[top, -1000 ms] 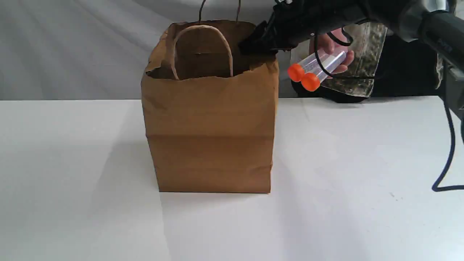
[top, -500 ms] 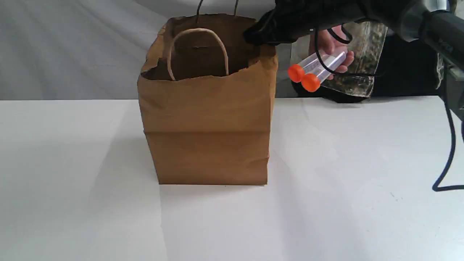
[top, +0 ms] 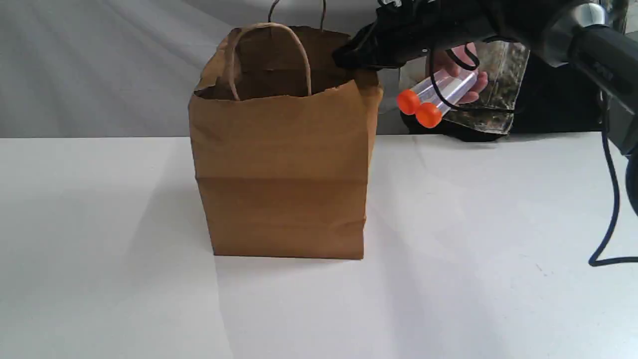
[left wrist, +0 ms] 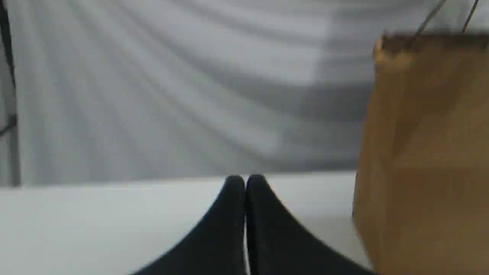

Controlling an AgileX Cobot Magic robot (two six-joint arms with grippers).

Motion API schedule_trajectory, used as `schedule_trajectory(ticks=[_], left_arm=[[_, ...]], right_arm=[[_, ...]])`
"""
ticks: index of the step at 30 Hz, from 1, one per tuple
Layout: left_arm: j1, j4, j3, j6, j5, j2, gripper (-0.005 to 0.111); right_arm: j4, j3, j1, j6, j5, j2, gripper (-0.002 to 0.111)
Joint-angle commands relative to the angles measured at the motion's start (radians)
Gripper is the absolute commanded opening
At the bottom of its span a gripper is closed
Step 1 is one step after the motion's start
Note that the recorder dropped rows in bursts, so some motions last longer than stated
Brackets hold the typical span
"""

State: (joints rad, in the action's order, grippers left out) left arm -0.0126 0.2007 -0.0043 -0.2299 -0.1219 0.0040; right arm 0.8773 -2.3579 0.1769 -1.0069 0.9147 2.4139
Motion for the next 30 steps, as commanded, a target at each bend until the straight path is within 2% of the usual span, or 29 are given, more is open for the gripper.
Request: schedule_trajectory(ticks=[1,7,12,15,19,25,30], left_arm=[[0.002,-0.011,0.004,-0.029,-0.207,-0.004,0.0],[0.002,0.007,0.004,-0.065,-0.489,-0.004,0.0],[0.002,0.144,0.004,-0.174,-0.57,-0.004,0.0],[0.002,0.153,0.004,-0.203,-0.675,0.051,0.0],[0.002,0.188,-0.047,-0.203,-0.752,0.224,0.002],[0.002,0.335,-0.268,-0.195,-0.888,0.589,0.002],[0.002,0.415,-0.41,0.017,-1.046,0.924,0.002]], right_arm=[[-0.013,-0.001,0.001,-0.007,0.036,0.004,0.0],[-0.013,-0.001,0.001,-0.007,0.036,0.004,0.0],[0.022,-0.001,0.001,-0.006,0.036,0.004,0.0],[0.069,-0.001,0.001,-0.006,0.043,0.004,0.0],[0.077,-0.001,0.003,-0.006,0.045,0.004,0.0],[0.075,-0.001,0.003,-0.006,0.047,0.004,0.0],[0.044,-0.001,0.003,-0.006,0.058,0.004,0.0]])
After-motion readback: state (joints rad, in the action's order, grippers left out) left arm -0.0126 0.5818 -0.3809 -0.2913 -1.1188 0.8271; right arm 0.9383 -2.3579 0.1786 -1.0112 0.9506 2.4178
